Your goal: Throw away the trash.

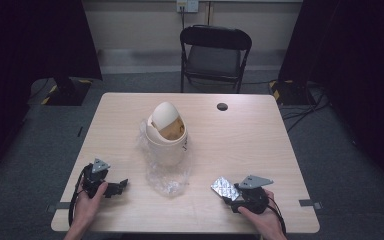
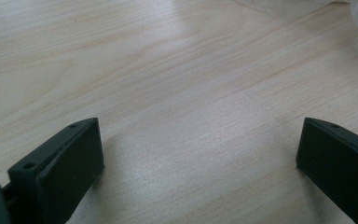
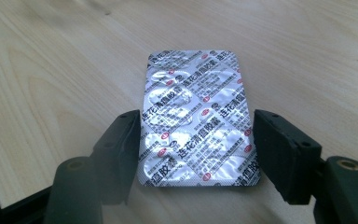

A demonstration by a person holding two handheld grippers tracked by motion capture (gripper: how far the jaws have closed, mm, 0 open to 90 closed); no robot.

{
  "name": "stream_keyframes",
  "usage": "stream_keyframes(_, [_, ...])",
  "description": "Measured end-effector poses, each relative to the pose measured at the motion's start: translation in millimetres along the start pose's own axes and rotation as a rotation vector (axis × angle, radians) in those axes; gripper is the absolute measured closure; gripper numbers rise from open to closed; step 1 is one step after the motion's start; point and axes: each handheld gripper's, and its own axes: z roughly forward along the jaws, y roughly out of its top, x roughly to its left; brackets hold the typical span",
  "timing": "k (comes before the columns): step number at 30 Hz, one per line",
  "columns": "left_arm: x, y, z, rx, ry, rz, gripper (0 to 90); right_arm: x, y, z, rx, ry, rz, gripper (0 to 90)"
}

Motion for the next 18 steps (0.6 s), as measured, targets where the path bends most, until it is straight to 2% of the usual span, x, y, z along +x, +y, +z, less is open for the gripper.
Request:
stream_keyframes(8, [0.0,0.0,0.0,0.0,0.0,0.0,0.0,-6.4,5.1,-5.9,-0.027,0.024,0.04,34.3])
stream_keyframes(18, [0.0,0.0,0.2,0.0,-0.003,-0.002,0.0,-8.1,15.9,-7.3,-0.062,0.051,0.062,34.3])
